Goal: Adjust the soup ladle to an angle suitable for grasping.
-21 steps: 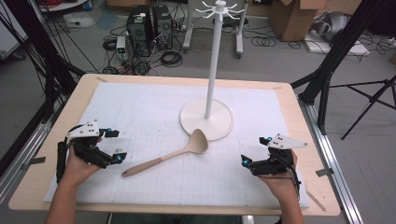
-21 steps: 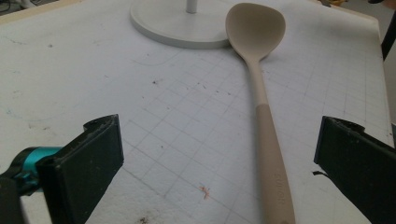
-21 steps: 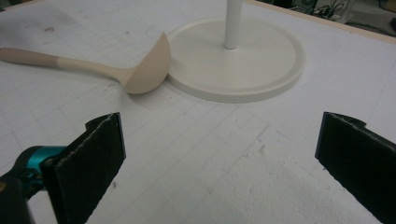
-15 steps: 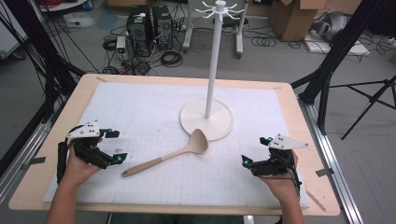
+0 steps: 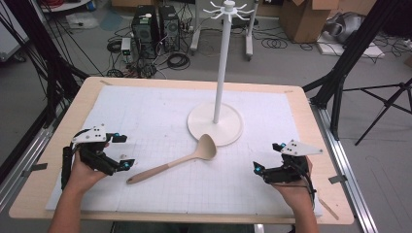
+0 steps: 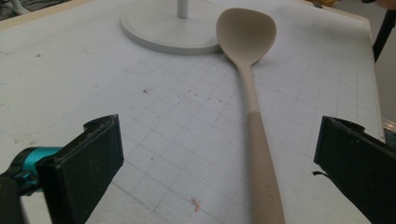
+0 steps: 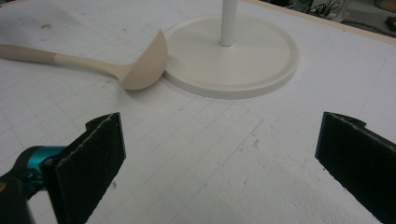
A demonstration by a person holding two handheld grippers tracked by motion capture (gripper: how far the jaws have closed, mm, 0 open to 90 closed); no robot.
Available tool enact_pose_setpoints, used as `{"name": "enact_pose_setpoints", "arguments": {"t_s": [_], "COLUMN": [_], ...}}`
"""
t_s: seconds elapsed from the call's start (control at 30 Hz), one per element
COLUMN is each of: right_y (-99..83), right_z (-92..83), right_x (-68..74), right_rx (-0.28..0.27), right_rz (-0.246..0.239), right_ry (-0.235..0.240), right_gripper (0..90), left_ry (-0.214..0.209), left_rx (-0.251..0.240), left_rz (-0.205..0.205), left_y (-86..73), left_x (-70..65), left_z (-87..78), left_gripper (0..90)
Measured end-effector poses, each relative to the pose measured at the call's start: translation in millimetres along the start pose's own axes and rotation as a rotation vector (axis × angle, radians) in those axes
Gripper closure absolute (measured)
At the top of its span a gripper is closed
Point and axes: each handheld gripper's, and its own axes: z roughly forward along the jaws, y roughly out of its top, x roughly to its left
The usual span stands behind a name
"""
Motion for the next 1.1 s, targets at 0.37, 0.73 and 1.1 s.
{"name": "enact_pose_setpoints", "arguments": {"t_s": [0.37, 0.73, 1.1], "right_y": [0.5, 0.2, -0.2], "right_z": [-3.5, -2.7, -0.3], "right_x": [-2.4, -2.2, -1.7], "right_rx": [0.001, 0.006, 0.017], "right_rz": [-0.003, -0.004, -0.012], "right_ry": [-0.014, -0.011, -0.008], "right_gripper": [0.5, 0.5, 0.5], "left_ry": [-0.039, -0.094, -0.108], "left_rx": [0.046, 0.107, 0.207], "left_rz": [0.034, 0.057, 0.060], "left_y": [18.9, 37.8, 35.7], "left_x": [-6.9, -14.3, -20.8], "left_z": [27.6, 61.4, 92.8], "left_gripper": [1.7, 1.7, 1.7]}}
